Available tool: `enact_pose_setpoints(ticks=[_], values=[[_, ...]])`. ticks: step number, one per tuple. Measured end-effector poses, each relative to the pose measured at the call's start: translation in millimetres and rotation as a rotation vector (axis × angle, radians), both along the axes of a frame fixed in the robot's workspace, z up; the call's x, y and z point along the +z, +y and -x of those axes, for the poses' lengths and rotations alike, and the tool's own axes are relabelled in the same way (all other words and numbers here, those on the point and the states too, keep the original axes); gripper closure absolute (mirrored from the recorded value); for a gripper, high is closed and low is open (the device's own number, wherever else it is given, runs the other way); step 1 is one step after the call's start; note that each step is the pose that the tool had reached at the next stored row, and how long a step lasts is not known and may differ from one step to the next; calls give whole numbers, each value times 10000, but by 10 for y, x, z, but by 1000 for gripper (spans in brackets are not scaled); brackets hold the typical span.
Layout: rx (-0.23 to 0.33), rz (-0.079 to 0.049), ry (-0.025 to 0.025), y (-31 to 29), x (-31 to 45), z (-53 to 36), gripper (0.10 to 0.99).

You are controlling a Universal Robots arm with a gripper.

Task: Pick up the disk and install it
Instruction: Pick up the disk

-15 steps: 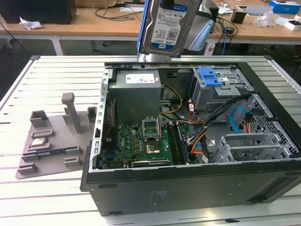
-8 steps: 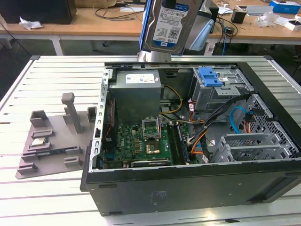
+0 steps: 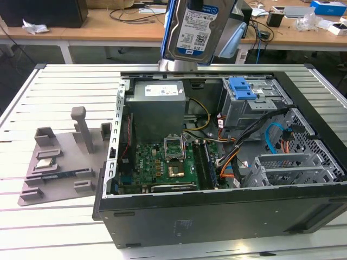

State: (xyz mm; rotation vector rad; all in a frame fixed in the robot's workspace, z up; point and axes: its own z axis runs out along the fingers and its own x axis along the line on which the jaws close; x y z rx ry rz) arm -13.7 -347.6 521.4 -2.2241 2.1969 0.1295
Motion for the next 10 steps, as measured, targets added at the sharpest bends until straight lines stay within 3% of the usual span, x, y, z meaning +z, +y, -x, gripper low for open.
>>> enact_pose_setpoints(ticks=[4,10], values=[[1,1,0,-91,0,0,722],[0,0,0,-285,-1,0,722]])
